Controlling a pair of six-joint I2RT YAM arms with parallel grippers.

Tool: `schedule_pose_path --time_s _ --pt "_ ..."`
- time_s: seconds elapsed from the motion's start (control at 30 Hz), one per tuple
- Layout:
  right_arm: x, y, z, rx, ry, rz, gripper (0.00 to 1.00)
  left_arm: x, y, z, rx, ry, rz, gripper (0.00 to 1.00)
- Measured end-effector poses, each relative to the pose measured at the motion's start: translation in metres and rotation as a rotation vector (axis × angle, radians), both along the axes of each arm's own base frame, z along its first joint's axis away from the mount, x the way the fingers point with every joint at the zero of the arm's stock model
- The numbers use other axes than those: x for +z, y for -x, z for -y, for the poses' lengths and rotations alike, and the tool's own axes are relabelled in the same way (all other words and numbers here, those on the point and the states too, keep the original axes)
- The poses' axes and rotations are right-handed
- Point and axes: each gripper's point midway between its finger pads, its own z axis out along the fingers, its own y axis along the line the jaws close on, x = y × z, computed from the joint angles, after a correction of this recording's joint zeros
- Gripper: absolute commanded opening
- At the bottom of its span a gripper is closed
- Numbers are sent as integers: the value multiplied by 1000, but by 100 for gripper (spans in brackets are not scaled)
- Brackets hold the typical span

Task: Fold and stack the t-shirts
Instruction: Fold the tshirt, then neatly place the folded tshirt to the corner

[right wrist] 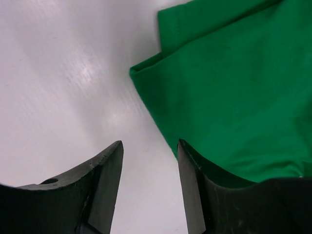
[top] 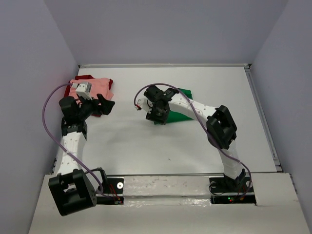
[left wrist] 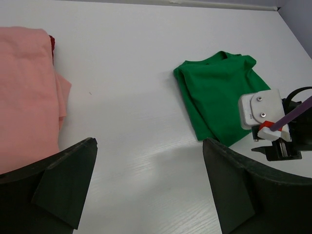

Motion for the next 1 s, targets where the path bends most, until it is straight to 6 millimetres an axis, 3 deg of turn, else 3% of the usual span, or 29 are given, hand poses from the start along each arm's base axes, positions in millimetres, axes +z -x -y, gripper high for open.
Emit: schedule_pose_path --time_s 0.33,0.73,1.0 --pt "-18 -24 -10 3 29 60 56 -3 0 -2 12 9 -2 99" --pt "-35 -19 -42 62 49 74 54 -16 -3 -2 13 27 -48 99" --pt "-35 -21 -42 67 66 95 54 -16 -3 -3 13 27 -49 99"
